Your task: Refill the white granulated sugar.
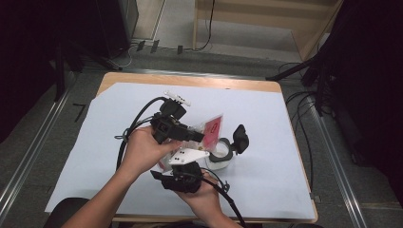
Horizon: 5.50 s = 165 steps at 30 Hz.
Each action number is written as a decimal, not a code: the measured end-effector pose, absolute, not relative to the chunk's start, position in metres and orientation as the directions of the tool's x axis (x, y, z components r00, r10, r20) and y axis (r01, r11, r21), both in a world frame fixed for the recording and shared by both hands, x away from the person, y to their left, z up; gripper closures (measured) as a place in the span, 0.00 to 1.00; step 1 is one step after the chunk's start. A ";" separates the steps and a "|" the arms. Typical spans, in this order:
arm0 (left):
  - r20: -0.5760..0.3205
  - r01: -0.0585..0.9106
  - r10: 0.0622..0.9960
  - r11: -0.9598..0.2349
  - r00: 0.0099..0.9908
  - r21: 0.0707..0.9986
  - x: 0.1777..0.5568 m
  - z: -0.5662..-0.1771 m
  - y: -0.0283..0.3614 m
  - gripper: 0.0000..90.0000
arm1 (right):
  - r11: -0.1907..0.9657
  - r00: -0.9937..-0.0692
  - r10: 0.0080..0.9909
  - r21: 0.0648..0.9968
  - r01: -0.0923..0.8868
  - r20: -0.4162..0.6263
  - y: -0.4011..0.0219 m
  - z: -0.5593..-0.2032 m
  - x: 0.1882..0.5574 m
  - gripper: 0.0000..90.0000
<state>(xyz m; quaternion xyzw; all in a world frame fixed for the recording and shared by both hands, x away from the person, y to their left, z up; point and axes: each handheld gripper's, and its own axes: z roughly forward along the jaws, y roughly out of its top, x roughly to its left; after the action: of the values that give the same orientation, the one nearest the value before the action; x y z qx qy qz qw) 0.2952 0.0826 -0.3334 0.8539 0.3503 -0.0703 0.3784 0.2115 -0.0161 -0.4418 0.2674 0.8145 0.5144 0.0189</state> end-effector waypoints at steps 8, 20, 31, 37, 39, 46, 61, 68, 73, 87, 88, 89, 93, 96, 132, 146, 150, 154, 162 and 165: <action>-0.386 0.652 0.545 -0.467 0.744 0.597 0.295 -0.333 0.083 0.85 | 0.327 -0.857 0.454 0.848 0.416 0.245 -0.016 -0.442 0.211 0.70; -0.397 0.654 0.535 -0.471 0.746 0.592 0.299 -0.333 0.082 0.85 | 0.330 -0.855 0.455 0.844 0.422 0.250 -0.018 -0.439 0.211 0.70; -0.405 0.659 0.534 -0.469 0.742 0.588 0.302 -0.336 0.081 0.86 | 0.331 -0.852 0.456 0.840 0.431 0.258 -0.019 -0.440 0.213 0.70; -0.408 0.659 0.532 -0.469 0.742 0.588 0.302 -0.336 0.081 0.86 | 0.325 -0.849 0.461 0.841 0.433 0.259 -0.019 -0.440 0.212 0.70; -0.410 0.660 0.531 -0.469 0.742 0.587 0.302 -0.336 0.081 0.86 | 0.325 -0.849 0.462 0.842 0.430 0.255 -0.019 -0.440 0.212 0.70; -0.411 0.662 0.531 -0.470 0.741 0.584 0.302 -0.336 0.082 0.87 | 0.325 -0.851 0.460 0.844 0.427 0.253 -0.019 -0.440 0.212 0.70; -0.425 0.669 0.530 -0.454 0.734 0.588 0.303 -0.337 0.083 0.85 | 0.300 -0.835 0.473 0.840 0.452 0.280 -0.020 -0.439 0.213 0.70; -0.433 0.674 0.529 -0.452 0.730 0.584 0.304 -0.337 0.084 0.85 | 0.297 -0.833 0.468 0.835 0.463 0.295 -0.020 -0.438 0.214 0.70; -0.440 0.677 0.527 -0.443 0.727 0.587 0.305 -0.338 0.085 0.85 | 0.306 -0.840 0.467 0.840 0.448 0.277 -0.020 -0.438 0.213 0.70; -0.437 0.679 0.533 -0.443 0.724 0.585 0.304 -0.338 0.084 0.85 | 0.314 -0.846 0.461 0.843 0.437 0.267 -0.020 -0.439 0.214 0.70; -0.435 0.678 0.533 -0.445 0.726 0.586 0.304 -0.338 0.085 0.85 | 0.315 -0.847 0.461 0.843 0.436 0.266 -0.020 -0.439 0.214 0.70; -0.435 0.677 0.532 -0.443 0.726 0.588 0.304 -0.338 0.084 0.85 | 0.315 -0.847 0.461 0.843 0.436 0.266 -0.020 -0.439 0.214 0.70; -0.434 0.675 0.531 -0.446 0.728 0.588 0.304 -0.338 0.085 0.85 | 0.317 -0.847 0.460 0.842 0.437 0.267 -0.020 -0.439 0.214 0.70; -0.436 0.678 0.532 -0.445 0.726 0.585 0.304 -0.338 0.085 0.85 | 0.322 -0.849 0.459 0.841 0.435 0.263 -0.019 -0.439 0.214 0.70; -0.432 0.677 0.535 -0.446 0.726 0.586 0.303 -0.339 0.086 0.85 | 0.337 -0.845 0.463 0.828 0.448 0.269 -0.018 -0.438 0.214 0.70; -0.448 0.685 0.530 -0.439 0.720 0.581 0.305 -0.341 0.088 0.84 | 0.342 -0.847 0.459 0.826 0.449 0.269 -0.018 -0.438 0.214 0.70; -0.439 0.683 0.536 -0.444 0.721 0.579 0.305 -0.341 0.088 0.84 | 0.343 -0.847 0.458 0.825 0.449 0.270 -0.018 -0.438 0.214 0.70; -0.446 0.685 0.531 -0.442 0.720 0.579 0.305 -0.341 0.088 0.84 | 0.343 -0.848 0.457 0.826 0.447 0.269 -0.018 -0.439 0.214 0.70; -0.443 0.684 0.534 -0.441 0.720 0.580 0.305 -0.341 0.088 0.84 | 0.341 -0.847 0.459 0.828 0.445 0.267 -0.018 -0.439 0.214 0.70; -0.444 0.684 0.533 -0.443 0.720 0.579 0.305 -0.341 0.088 0.84 | 0.341 -0.848 0.459 0.828 0.445 0.266 -0.018 -0.439 0.214 0.70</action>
<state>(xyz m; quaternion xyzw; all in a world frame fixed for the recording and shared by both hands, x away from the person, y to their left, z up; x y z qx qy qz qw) 0.3049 0.0884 -0.3411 0.8437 0.3607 -0.0985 0.3851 0.2138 -0.0177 -0.4392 0.2760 0.8188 0.5033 0.0073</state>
